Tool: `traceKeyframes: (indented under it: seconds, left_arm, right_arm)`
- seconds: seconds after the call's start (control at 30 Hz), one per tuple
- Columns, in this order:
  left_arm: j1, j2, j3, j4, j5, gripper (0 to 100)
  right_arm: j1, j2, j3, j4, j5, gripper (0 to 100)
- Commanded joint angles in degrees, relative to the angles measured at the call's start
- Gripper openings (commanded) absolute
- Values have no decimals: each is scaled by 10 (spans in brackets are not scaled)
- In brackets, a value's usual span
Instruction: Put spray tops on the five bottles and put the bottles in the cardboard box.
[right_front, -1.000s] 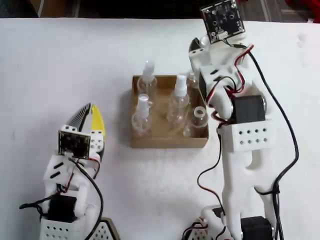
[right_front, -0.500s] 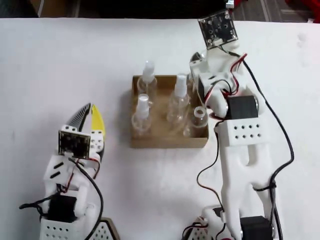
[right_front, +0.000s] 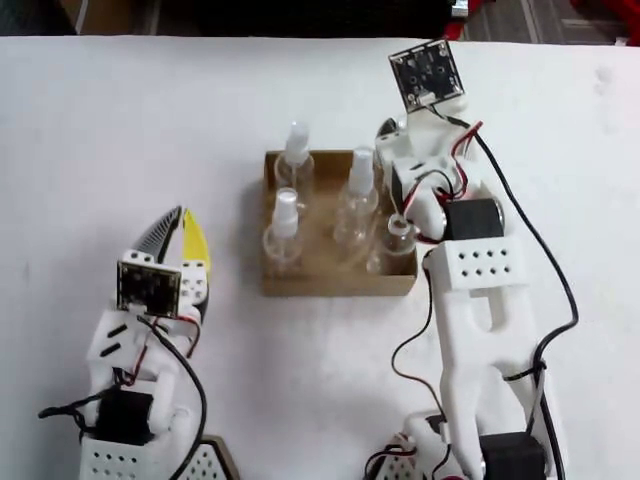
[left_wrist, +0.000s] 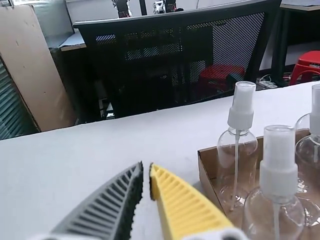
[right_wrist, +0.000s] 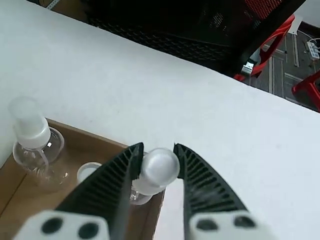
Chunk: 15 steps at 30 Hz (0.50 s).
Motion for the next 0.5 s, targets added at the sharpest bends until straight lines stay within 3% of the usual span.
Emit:
traceKeyframes:
  seconds: [0.0, 0.47]
  left_arm:
    - [-2, -2, -5, -18, 4, 27]
    - [-2, -2, -5, -18, 4, 28]
  right_arm:
    - [-16, -3, -3, -11, 7, 120]
    - [-7, -19, -35, 22, 7, 136]
